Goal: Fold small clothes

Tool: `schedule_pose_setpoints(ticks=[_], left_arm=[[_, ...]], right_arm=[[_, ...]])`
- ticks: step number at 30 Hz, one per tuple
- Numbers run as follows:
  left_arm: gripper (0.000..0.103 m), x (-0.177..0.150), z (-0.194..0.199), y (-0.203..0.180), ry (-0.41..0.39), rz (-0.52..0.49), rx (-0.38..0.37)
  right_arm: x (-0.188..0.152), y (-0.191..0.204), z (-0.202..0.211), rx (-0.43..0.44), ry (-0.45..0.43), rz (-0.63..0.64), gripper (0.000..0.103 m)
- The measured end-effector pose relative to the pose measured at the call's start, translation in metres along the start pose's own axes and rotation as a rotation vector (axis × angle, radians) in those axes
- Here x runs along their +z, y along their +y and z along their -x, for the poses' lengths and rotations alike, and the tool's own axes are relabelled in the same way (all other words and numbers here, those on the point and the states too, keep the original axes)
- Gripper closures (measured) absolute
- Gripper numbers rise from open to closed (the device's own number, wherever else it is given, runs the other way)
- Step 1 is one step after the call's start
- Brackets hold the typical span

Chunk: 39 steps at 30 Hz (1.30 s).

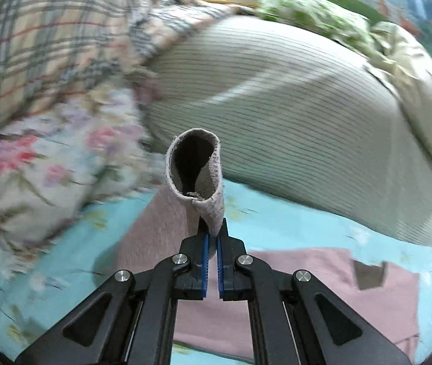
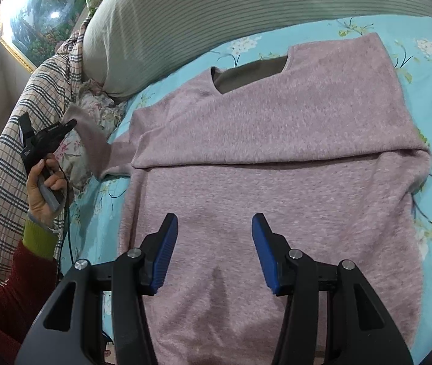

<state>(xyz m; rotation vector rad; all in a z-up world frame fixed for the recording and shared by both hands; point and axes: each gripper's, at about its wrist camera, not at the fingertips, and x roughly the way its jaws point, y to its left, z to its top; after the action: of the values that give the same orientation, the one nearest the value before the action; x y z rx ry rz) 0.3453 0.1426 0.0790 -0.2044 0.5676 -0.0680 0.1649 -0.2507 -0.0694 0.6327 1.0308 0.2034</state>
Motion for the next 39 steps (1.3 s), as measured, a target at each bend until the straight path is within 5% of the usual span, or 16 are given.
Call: schedule_pose_setpoints(ticks=[12, 20, 23, 26, 28, 30, 37, 38, 39], left_arm=[[0.101, -0.088, -0.016, -0.197, 0.206, -0.141, -0.36], [0.1, -0.169, -0.059, -0.292, 0.378, -0.257, -0.416], [0.097, -0.192, -0.072, -0.297, 0.433, -0.291, -0.391], [0.08, -0.204, -0.066, -0.288, 0.476, -0.288, -0.396], [0.049, -0.206, -0.051, -0.271, 0.455, -0.263, -0.382], [0.042, -0.206, -0.032, -0.244, 0.399, -0.216, -0.352], [0.044, -0.208, -0.028, -0.139, 0.398, -0.096, -0.082], [0.048, -0.208, -0.03, -0.125, 0.405, -0.08, -0.063], [0.065, -0.206, -0.033, -0.108, 0.416, -0.053, -0.071]], right_arm=[[0.005, -0.034, 0.025, -0.033, -0.096, -0.115, 0.051], [0.019, -0.066, 0.036, -0.064, -0.156, -0.227, 0.051], [0.025, -0.074, 0.029, -0.056, -0.146, -0.265, 0.034], [0.036, -0.071, 0.019, -0.04, -0.134, -0.254, 0.031], [0.048, -0.064, 0.006, -0.027, -0.118, -0.24, 0.031], [0.059, -0.06, -0.007, -0.013, -0.109, -0.233, 0.031], [0.1, -0.048, -0.083, -0.064, -0.012, -0.208, 0.031], [0.102, -0.05, -0.092, -0.075, 0.0, -0.213, 0.031], [0.105, -0.051, -0.101, -0.086, 0.013, -0.219, 0.031]])
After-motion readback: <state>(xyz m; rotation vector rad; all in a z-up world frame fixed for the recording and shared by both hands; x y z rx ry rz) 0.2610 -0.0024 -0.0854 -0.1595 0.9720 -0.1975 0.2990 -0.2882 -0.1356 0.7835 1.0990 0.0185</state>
